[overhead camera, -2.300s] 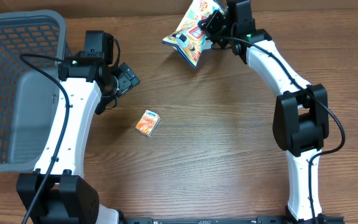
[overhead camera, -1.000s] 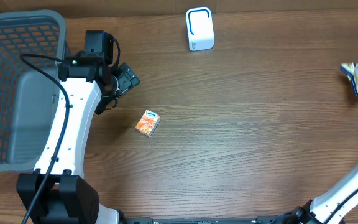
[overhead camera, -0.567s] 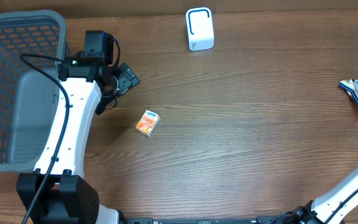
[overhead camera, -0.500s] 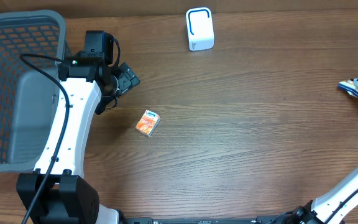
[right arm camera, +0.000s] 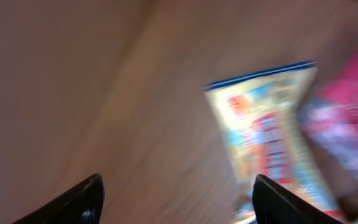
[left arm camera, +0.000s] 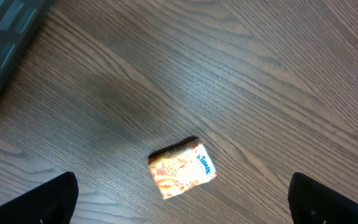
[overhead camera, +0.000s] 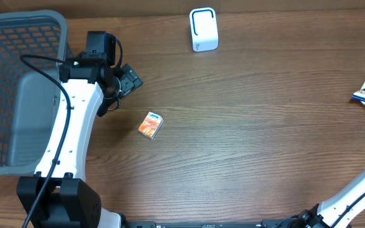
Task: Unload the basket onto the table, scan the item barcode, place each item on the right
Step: 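Reach the right gripper to the Kleenex pack and grasp it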
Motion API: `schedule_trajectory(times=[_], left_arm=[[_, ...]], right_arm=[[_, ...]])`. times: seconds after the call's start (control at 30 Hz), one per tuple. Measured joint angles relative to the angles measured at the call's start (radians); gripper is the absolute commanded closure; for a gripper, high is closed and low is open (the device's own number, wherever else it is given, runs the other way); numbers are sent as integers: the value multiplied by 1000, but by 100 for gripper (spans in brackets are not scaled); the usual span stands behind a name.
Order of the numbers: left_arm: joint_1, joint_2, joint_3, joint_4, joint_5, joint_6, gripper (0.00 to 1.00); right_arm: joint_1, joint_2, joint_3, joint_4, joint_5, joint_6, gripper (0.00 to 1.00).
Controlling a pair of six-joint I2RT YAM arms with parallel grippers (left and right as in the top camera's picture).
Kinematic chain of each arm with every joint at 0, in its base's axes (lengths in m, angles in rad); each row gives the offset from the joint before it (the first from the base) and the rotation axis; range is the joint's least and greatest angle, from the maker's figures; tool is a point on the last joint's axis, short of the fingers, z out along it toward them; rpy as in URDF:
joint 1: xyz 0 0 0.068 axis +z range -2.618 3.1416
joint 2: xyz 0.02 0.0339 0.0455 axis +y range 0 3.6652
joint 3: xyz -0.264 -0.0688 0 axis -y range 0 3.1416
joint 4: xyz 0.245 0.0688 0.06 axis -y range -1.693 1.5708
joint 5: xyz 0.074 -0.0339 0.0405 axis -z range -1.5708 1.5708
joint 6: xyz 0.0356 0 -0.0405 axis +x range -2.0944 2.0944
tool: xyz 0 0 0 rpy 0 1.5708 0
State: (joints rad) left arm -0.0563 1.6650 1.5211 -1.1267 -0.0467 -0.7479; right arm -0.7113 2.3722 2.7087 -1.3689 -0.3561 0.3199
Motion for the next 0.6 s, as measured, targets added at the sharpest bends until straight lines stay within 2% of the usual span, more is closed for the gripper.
schedule_trajectory(times=[0.07,0.17,0.23,0.43,0.53,0.6], left_arm=[[0,0,0,0,0,0,0],[0,0,0,0,0,0,0],[0,0,0,0,0,0,0],[0,0,0,-1,0,0,0],[0,0,0,0,0,0,0],[0,0,0,0,0,0,0]], right_arm=[[11,0,11,-50,-127,-24,23],[69,0,8,-180,-273,-78,17],[166,0,-2,-256,-342,-138,14],[545,0,-125,-301,-394,-309,19],[743,0,-216,-265,-384,-335,21],[876,0,-303,-199,-376,-304,28]])
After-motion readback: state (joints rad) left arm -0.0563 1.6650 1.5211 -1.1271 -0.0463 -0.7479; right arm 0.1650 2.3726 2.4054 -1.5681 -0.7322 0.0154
